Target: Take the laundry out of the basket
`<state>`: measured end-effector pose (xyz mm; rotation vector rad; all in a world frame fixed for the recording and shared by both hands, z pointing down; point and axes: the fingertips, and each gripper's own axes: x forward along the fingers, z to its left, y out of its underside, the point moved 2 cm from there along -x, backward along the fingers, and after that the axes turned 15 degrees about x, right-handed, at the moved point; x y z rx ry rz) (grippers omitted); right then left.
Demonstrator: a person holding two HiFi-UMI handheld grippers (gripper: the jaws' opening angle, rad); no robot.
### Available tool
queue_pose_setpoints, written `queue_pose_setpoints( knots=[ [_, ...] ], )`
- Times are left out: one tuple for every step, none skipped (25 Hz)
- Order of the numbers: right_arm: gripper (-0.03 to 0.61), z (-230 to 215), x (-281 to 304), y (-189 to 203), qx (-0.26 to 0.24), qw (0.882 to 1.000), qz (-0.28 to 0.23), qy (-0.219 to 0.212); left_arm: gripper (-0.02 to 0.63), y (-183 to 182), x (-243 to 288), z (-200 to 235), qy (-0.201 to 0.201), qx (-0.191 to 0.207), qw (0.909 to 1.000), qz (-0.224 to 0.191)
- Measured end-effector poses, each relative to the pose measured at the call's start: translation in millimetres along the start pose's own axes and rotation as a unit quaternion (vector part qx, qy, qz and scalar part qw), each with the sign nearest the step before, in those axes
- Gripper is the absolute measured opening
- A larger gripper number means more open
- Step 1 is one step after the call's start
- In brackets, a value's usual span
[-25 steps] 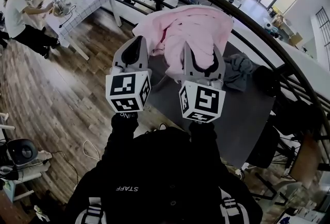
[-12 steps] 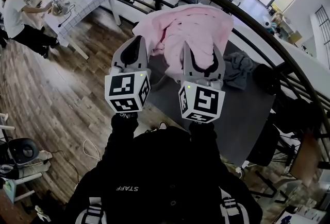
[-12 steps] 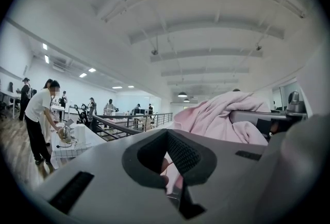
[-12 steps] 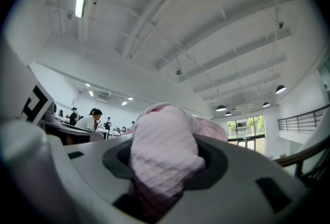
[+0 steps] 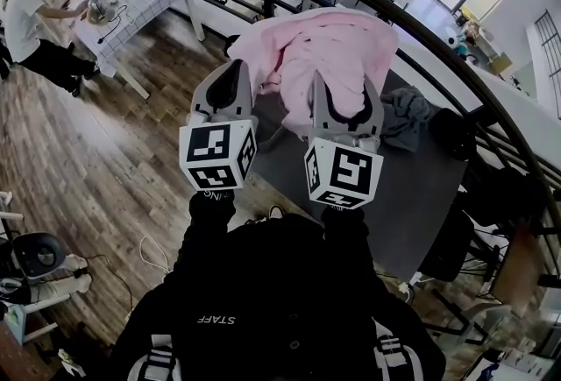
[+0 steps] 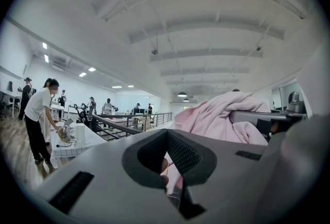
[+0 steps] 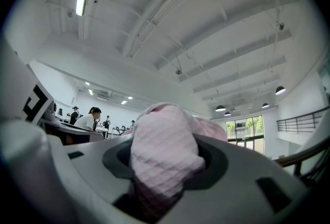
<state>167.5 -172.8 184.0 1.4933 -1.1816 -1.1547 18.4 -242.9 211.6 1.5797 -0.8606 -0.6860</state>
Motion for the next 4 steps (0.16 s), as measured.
queue_pose_setpoints(
  knots=[
    [0.219,0.8,0.3,0.2,0.000,1.000,0.000,0.000,0.002,0.3,0.1,0.8,0.000,-0.001,1.0000,0.000],
    [0.219,1.5,0.8,0.5,-0.001,1.000,0.000,-0.001,0.002,0.8,0.1,1.5,0.000,-0.001,1.0000,0.000],
    [0.219,2.3,1.2,0.8,-0.001,1.000,0.001,-0.001,0.002,1.3,0.2,2.2,0.000,-0.002,1.0000,0.001],
    [0.219,3.1,1.7,1.3,-0.001,1.000,0.001,-0.001,0.002,1.9,0.3,3.0,-0.001,-0.002,1.0000,0.001]
  ],
)
